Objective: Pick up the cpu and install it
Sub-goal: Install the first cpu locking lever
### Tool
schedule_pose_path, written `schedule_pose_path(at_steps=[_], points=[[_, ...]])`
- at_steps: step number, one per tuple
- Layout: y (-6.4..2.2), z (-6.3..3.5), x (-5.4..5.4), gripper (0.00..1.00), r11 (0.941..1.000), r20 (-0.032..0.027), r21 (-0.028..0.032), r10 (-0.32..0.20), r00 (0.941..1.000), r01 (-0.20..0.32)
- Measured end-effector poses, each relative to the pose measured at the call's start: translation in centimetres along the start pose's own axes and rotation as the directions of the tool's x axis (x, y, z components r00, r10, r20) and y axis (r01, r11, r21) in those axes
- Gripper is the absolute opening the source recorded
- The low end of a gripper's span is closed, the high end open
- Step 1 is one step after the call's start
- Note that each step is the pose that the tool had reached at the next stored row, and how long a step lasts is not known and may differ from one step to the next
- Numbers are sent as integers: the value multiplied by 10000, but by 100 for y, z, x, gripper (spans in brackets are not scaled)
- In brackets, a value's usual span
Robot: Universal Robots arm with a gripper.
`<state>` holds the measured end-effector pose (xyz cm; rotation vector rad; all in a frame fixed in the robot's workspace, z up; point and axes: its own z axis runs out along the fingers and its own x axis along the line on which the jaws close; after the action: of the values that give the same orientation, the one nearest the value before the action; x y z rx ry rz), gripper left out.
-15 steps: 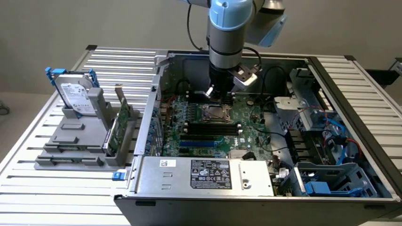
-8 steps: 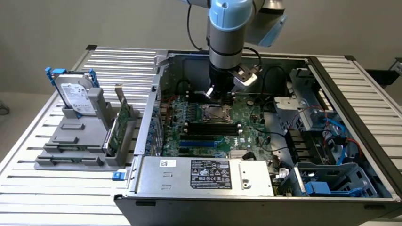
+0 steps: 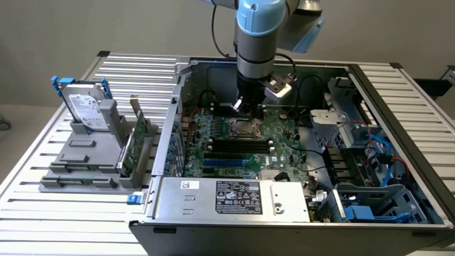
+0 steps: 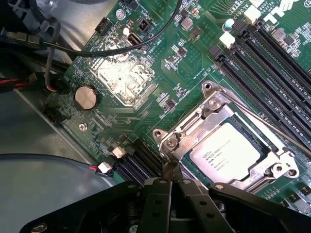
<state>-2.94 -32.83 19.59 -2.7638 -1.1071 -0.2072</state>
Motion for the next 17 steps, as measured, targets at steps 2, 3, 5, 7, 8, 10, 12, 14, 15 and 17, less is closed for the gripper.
schedule_pose_path(at_steps=[2, 3, 5, 7, 8, 10, 12, 14, 15, 17], points=[[3, -1, 1, 11, 10000, -69, 69, 6, 10000, -5], [4, -1, 2, 11, 9999, -106, 105, 8, 9999, -7], [5, 0, 5, 11, 9998, -174, 176, 16, 9998, -13], [4, -8, 9, 11, 9997, -240, 244, 25, 9997, -19], [2, -32, 12, 11, 9997, -234, 257, 28, 9997, -22], [-2, -80, 20, 11, 9996, -216, 283, 35, 9998, -29], [-5, -116, 27, 11, 9995, -188, 313, 44, 9998, -38], [-8, -144, 32, 11, 9994, -149, 348, 54, 9999, -49], [-8, -158, 34, 11, 9993, -128, 366, 60, 9999, -56], [-6, -191, 33, 11, 9992, -104, 389, 67, 9999, -63]])
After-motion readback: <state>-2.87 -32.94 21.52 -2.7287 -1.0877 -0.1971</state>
